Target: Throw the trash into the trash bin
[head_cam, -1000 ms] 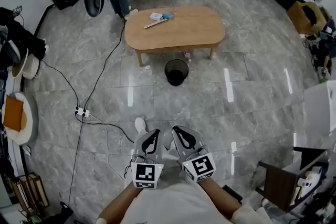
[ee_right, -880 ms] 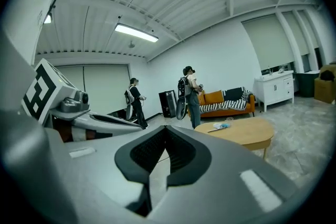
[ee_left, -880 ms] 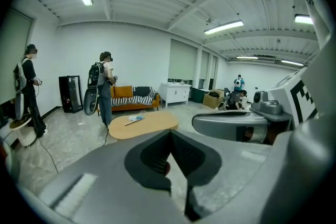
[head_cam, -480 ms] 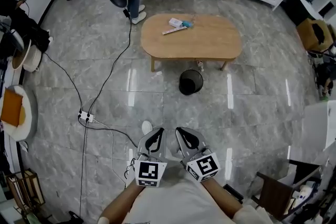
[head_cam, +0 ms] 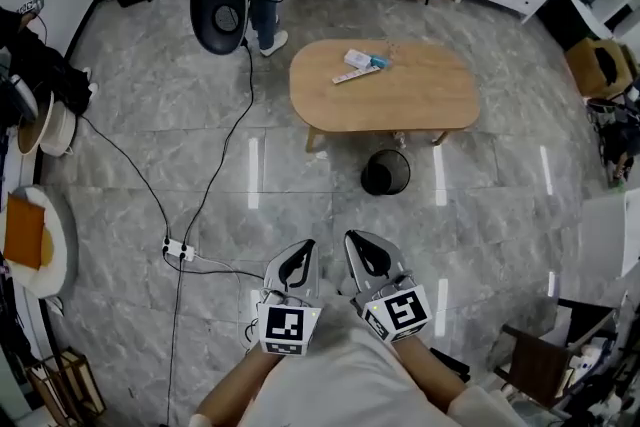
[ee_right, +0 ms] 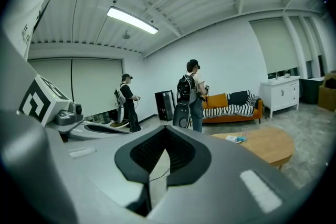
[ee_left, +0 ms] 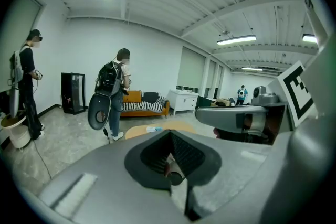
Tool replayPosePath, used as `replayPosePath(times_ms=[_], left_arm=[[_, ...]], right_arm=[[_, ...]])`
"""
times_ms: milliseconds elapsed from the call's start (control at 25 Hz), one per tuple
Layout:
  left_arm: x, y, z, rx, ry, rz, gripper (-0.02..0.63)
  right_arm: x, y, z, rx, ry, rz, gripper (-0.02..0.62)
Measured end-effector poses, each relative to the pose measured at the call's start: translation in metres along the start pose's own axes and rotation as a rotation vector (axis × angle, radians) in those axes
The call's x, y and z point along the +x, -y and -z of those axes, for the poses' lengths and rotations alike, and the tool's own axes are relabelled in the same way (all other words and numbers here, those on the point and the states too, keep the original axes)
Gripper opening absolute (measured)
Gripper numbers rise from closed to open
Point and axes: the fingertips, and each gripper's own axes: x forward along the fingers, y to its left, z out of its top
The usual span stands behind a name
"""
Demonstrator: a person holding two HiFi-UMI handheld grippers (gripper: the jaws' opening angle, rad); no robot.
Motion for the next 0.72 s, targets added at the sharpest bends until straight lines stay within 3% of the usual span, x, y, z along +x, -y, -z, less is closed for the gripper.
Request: replayPosePath(times_ms=[120, 400, 560, 720], left_arm=[[0.017, -0.018, -0.002, -0.011, -0.013, 0.010, 0.000], [0.083, -0.037, -0.012, 0.016, -0.057, 0.059, 0.000], [0.146, -0.045, -0.026, 0.043, -0.088, 0.080, 0.000], [0.221, -0.040, -0.049, 0.070, -0.129, 0.117, 0.000]], right_arm=[[0.020, 0.011, -0.002, 0.010, -0.021, 0.019, 0.021], [0.062, 0.079, 0.001, 0.070, -0.070, 0.111, 0.021], [0.097, 0.130, -0.012, 0.026, -0.108, 0.072, 0.021], [0.131, 0.191, -0.033, -0.033, -0.139, -0.025, 0.023]])
